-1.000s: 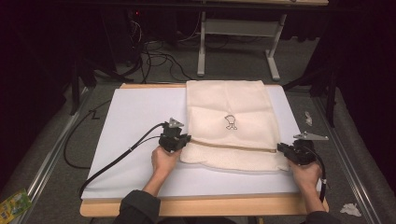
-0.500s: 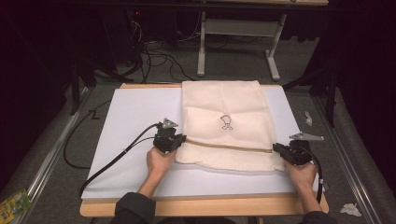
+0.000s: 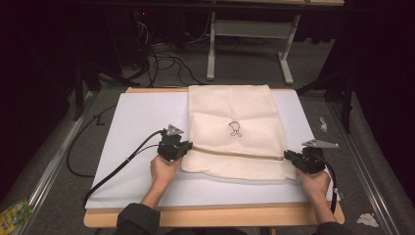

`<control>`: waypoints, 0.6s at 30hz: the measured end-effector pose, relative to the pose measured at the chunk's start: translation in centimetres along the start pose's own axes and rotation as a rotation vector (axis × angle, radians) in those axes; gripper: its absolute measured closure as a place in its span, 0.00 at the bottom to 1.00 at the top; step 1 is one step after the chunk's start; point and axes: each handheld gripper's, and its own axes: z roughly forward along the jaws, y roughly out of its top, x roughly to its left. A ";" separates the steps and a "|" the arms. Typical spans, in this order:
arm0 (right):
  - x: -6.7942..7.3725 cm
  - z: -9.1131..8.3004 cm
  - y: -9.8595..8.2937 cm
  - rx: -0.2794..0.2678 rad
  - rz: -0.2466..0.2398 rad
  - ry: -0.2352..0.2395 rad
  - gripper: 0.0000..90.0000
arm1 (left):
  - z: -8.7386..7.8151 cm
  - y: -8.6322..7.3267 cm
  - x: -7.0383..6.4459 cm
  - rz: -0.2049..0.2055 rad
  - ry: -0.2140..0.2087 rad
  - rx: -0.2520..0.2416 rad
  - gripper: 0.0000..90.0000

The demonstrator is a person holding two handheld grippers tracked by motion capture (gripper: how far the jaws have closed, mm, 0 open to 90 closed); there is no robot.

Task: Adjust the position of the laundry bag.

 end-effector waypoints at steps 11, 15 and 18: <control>0.6 0.2 0.1 -0.004 -0.002 0.022 0.94 | -0.8 -0.4 0.6 -0.009 0.004 -0.010 0.93; 0.8 0.5 0.2 -0.004 -0.003 0.030 0.94 | -1.1 -0.5 0.8 -0.015 0.005 -0.015 0.93; 1.1 0.6 0.2 -0.014 0.001 0.043 0.94 | -1.4 -0.8 1.1 -0.017 0.008 -0.017 0.93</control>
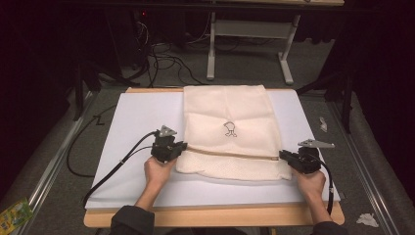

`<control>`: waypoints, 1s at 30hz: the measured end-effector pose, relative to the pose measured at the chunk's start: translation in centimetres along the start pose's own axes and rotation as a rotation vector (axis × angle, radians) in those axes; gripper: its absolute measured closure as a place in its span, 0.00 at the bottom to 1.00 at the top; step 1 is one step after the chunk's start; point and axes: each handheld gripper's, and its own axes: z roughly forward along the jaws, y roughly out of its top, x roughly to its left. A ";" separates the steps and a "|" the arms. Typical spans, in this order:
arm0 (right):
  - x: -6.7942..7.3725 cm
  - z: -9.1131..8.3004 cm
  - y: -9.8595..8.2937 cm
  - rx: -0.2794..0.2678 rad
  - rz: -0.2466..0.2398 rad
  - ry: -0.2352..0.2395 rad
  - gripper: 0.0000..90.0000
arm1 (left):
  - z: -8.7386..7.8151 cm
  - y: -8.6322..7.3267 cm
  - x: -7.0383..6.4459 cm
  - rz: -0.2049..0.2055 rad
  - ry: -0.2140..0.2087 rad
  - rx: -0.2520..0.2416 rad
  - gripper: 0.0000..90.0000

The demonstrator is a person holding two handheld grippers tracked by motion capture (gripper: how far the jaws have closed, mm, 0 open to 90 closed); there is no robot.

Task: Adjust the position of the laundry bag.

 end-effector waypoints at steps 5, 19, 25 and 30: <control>0.4 0.3 0.0 0.002 -0.002 0.006 0.94 | -0.2 -0.4 0.3 -0.010 0.000 -0.007 0.93; 1.3 0.7 0.2 0.007 -0.026 0.032 0.94 | -1.1 -0.9 1.3 -0.036 0.006 0.003 0.93; 1.7 0.8 0.4 0.007 -0.020 0.040 0.94 | -1.4 -1.2 1.6 -0.041 0.008 0.008 0.93; 2.3 1.2 0.6 0.016 -0.041 0.048 0.94 | -1.6 -1.8 2.2 -0.044 0.018 0.028 0.93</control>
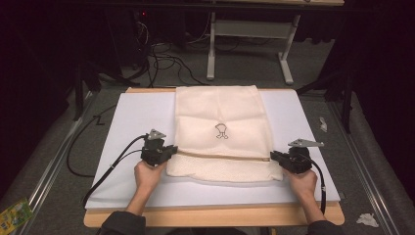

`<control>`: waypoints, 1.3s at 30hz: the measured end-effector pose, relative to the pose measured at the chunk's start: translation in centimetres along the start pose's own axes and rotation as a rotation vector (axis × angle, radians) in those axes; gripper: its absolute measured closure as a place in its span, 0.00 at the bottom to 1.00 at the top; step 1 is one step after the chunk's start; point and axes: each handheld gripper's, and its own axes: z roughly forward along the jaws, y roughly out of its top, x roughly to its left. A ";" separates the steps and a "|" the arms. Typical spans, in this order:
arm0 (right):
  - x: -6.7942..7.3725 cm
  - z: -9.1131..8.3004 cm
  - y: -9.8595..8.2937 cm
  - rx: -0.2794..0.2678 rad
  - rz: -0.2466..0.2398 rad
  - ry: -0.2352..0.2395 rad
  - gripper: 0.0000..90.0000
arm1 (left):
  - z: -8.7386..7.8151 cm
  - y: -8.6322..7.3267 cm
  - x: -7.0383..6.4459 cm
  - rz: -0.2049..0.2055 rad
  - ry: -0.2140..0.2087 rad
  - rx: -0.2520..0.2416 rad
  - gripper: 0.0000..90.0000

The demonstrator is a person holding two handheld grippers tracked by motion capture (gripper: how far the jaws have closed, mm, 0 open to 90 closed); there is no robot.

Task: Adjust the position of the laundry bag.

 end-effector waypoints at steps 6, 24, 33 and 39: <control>0.6 0.3 0.3 0.000 0.000 0.017 0.94 | -0.7 -0.3 0.7 -0.019 0.004 -0.009 0.93; 2.2 0.8 0.4 -0.003 -0.015 0.050 0.94 | -2.1 -1.7 2.1 -0.062 -0.006 -0.028 0.92; 3.1 0.7 0.4 -0.004 -0.030 0.057 0.94 | -2.7 -2.5 2.1 -0.056 0.006 -0.035 0.92; 3.2 0.7 -0.1 -0.002 -0.024 0.065 0.94 | -3.1 -3.0 2.1 -0.062 -0.004 -0.045 0.92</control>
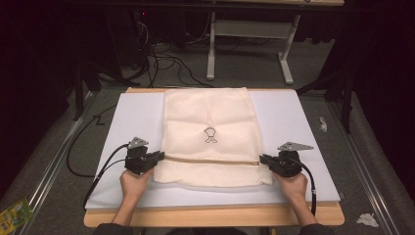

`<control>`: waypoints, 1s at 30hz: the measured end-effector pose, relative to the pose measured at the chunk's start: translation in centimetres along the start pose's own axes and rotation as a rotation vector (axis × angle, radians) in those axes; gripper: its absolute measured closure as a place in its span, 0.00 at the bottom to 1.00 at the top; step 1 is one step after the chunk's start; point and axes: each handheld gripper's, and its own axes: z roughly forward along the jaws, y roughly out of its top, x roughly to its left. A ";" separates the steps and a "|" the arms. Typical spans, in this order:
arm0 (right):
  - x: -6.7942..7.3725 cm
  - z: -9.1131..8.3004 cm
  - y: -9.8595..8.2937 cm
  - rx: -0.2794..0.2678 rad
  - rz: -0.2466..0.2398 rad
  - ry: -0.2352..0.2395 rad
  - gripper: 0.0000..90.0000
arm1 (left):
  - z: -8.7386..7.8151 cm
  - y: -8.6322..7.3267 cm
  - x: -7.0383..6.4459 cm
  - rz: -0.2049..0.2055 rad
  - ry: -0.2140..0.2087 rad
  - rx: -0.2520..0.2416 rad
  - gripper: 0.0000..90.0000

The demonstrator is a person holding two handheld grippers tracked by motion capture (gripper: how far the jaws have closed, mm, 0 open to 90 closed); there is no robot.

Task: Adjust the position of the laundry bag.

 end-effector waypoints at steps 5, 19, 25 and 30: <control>0.4 -0.2 -0.2 -0.007 -0.003 0.009 0.93 | -0.5 -0.1 0.0 -0.001 -0.002 0.005 0.92; 1.3 -0.4 -0.8 -0.006 -0.019 0.010 0.93 | -0.9 -1.3 -0.1 0.002 0.005 0.019 0.91; 1.4 -0.4 -1.4 -0.008 -0.011 0.015 0.93 | -1.0 -1.8 -0.2 -0.005 0.007 0.014 0.91; 1.6 -0.6 -1.6 -0.010 -0.014 0.013 0.93 | -1.2 -2.2 -0.5 0.005 0.015 0.012 0.91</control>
